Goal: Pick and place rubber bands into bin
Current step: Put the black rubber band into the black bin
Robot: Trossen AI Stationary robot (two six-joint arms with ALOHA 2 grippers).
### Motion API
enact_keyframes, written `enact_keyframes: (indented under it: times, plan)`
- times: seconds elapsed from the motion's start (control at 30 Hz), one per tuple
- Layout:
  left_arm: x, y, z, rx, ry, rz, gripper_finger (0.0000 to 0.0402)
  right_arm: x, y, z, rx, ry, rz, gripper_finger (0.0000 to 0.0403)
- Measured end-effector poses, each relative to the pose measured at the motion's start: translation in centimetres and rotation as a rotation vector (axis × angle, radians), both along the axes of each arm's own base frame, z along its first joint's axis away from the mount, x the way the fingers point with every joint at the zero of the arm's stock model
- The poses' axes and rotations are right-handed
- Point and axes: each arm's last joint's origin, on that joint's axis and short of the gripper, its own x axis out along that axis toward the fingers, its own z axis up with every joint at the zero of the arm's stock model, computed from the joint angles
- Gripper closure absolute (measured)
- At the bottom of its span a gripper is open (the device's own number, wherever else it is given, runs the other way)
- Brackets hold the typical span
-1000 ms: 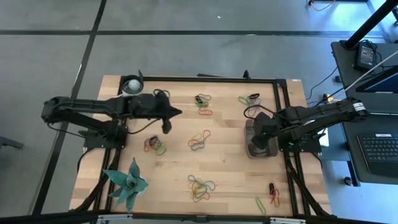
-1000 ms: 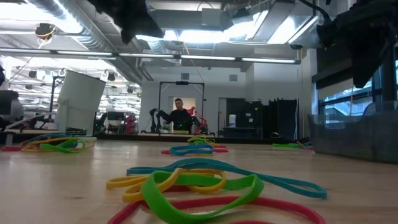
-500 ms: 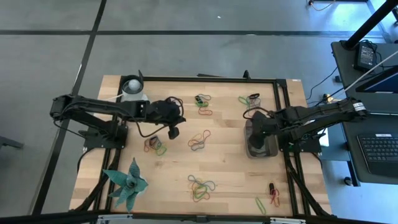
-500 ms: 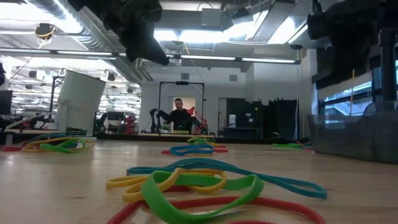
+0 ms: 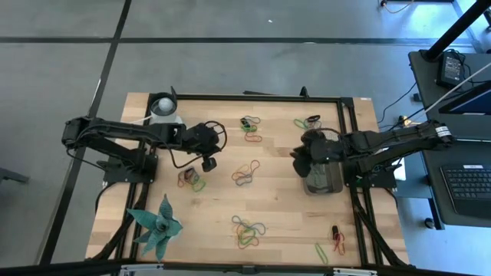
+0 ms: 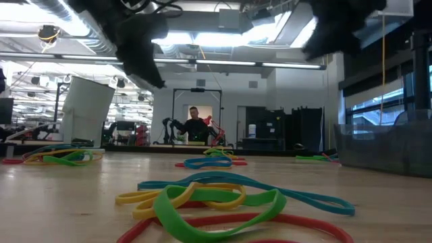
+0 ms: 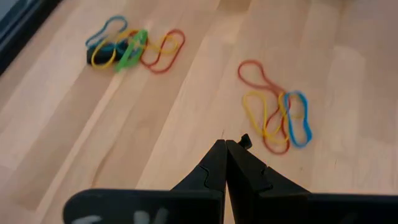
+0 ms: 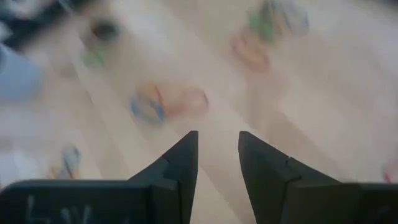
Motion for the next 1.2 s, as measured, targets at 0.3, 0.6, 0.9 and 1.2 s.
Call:
enact_keyframes:
  times: [0.3,0.6,0.9,1.2]
  plan:
    - [-0.3,0.2,-0.3,0.11,0.078,-0.097,0.04,1.9,-1.3,2.9,-0.195,-0.283,-0.025,0.0283]
    - [-1.8,0.5,-1.2,0.095,0.25,-0.055,0.036,1.8,-2.0,2.6,-0.199,-0.255,-0.052,0.0283]
    - [-4.4,1.0,-3.0,-0.071,0.458,0.171,0.0288,1.6,-2.0,2.1,-0.204,-0.197,-0.046,0.0283]
    - [-5.8,0.7,-5.5,-0.156,0.549,0.142,0.0303,1.4,-2.0,1.9,-0.206,-0.173,-0.041,0.0283]
